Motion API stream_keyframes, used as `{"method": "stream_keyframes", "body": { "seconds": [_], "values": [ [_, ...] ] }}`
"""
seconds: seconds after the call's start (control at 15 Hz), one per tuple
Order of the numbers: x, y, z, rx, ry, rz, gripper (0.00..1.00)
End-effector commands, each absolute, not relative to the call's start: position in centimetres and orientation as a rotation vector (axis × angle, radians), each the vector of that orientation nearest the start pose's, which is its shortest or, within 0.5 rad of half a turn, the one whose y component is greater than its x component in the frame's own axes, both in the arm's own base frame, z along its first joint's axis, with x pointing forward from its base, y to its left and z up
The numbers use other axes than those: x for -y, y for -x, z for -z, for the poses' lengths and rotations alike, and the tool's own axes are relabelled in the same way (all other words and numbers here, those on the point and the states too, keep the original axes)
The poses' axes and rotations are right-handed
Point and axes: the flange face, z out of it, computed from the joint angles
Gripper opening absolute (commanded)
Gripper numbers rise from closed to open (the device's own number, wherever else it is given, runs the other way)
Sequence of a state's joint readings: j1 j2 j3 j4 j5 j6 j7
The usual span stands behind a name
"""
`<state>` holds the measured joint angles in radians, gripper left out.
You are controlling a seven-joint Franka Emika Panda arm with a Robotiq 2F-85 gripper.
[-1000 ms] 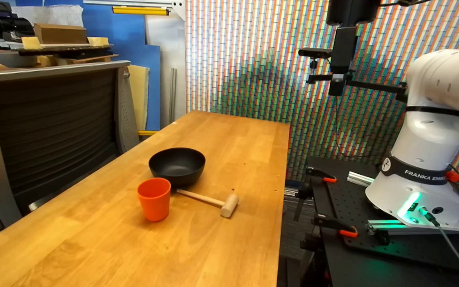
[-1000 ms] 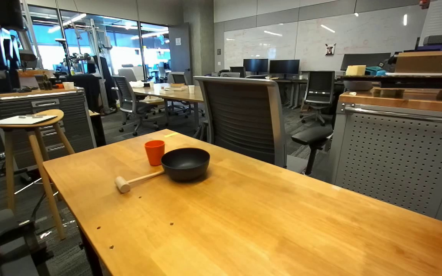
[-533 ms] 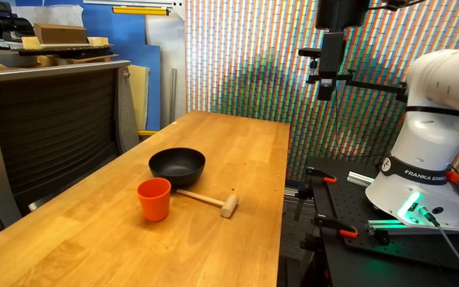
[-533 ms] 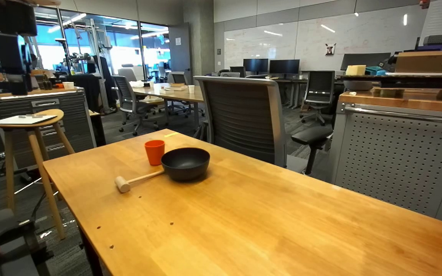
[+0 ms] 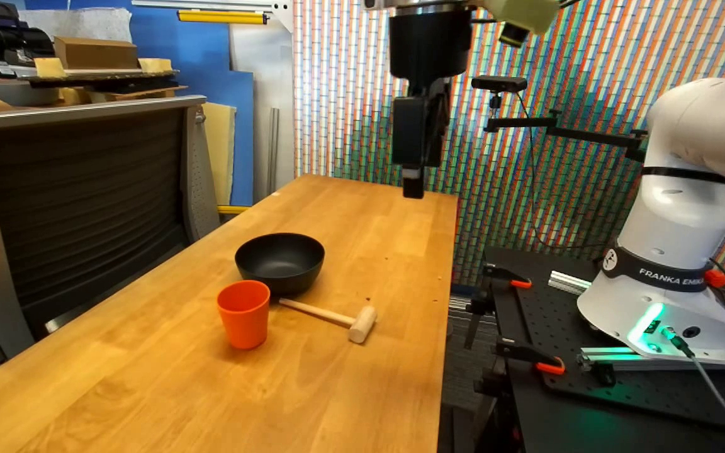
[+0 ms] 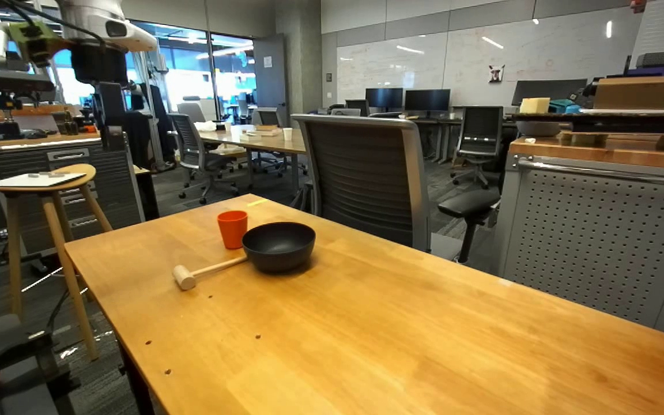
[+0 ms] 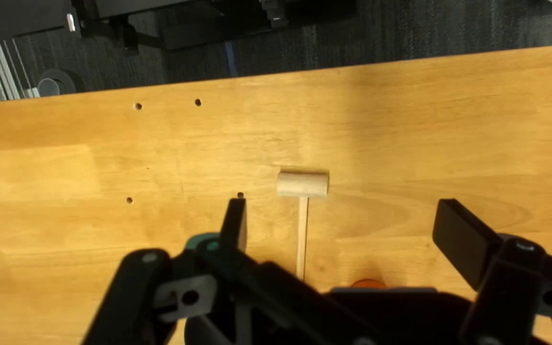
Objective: Put the cup in the bowl
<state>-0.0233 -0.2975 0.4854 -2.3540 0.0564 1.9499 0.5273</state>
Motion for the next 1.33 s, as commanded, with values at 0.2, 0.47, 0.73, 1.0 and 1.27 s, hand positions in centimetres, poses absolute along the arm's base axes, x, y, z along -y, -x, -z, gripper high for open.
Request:
{"method": "stream_keyframes", "body": {
  "seconds": [0.2,0.47,0.73,1.0,1.27],
  "values": [
    [-23.7,-50.0,-37.8,-0.159,3.366,-0.214,1.00],
    [-24.8,-55.8,-34.0,-0.107,3.377,-0.261,1.00],
    [-25.6,-60.2,-29.7,-0.122,3.366,-0.354,1.00],
    [-25.1,-64.1,-26.7,-0.167,3.373,-0.402,1.00],
    [-23.4,-67.4,-24.9,-0.224,3.361,-0.456,1.00]
  ]
}}
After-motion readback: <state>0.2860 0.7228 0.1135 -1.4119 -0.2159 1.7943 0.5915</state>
